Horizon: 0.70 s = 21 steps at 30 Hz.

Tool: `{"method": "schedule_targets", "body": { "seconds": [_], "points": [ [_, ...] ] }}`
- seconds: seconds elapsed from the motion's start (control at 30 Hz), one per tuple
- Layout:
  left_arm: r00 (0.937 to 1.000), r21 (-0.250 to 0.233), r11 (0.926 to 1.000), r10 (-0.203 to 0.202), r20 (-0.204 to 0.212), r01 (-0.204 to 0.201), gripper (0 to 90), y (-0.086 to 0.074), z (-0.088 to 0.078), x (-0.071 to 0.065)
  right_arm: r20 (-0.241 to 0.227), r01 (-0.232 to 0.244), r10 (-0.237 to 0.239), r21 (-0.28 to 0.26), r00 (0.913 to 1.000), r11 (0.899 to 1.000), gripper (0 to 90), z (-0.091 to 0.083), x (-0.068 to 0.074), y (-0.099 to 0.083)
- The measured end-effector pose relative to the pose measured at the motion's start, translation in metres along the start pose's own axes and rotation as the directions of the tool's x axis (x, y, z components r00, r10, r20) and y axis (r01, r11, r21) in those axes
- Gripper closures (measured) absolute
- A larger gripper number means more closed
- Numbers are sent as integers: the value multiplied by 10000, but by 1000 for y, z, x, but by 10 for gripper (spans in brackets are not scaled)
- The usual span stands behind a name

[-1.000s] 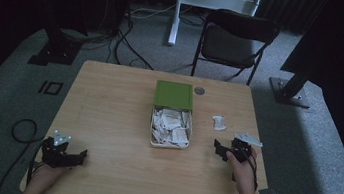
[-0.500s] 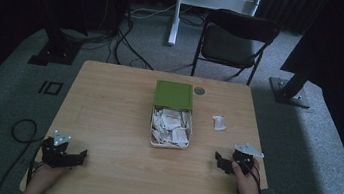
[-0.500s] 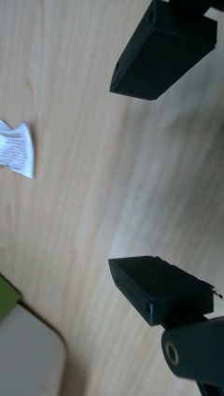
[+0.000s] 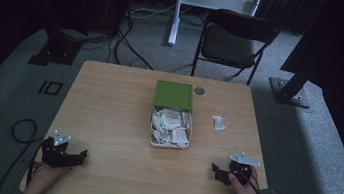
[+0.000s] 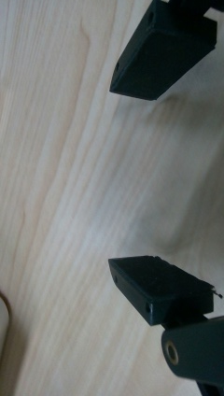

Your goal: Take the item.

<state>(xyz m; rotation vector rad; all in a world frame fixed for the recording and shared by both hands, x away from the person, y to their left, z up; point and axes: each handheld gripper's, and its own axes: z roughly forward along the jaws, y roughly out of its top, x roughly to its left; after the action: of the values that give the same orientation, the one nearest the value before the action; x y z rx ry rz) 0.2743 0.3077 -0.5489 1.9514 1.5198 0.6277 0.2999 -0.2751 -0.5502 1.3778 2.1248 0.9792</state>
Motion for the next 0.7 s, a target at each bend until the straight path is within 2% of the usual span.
{"method": "schedule_targets", "body": {
  "seconds": [0.1, 0.2, 0.4, 0.5, 0.7],
  "points": [
    [10000, 1, 10000, 0, -2, 0, 27, 0, 0, 0, -342, 508, -503, 123, 9981, 9986, 137, -4, 8, -6],
    [10000, 1, 10000, -1, 0, 1, 27, 0, 0, 0, -529, 721, -709, 219, 9961, 9972, 139, -5, 11, -10],
    [10000, 0, 10000, 0, -2, 0, 27, 0, 0, 0, -475, 748, -736, 234, 9962, 9969, 138, -9, 11, -14],
    [10000, 1, 10000, 1, -2, -1, 27, 0, 0, 0, -659, 891, -874, 234, 9940, 9957, 138, -12, 13, -17],
    [10000, 2, 10000, 5, -3, -5, 27, 0, 0, 0, -691, 904, -887, 233, 9937, 9956, 138, -13, 13, -17]
  ]
}}
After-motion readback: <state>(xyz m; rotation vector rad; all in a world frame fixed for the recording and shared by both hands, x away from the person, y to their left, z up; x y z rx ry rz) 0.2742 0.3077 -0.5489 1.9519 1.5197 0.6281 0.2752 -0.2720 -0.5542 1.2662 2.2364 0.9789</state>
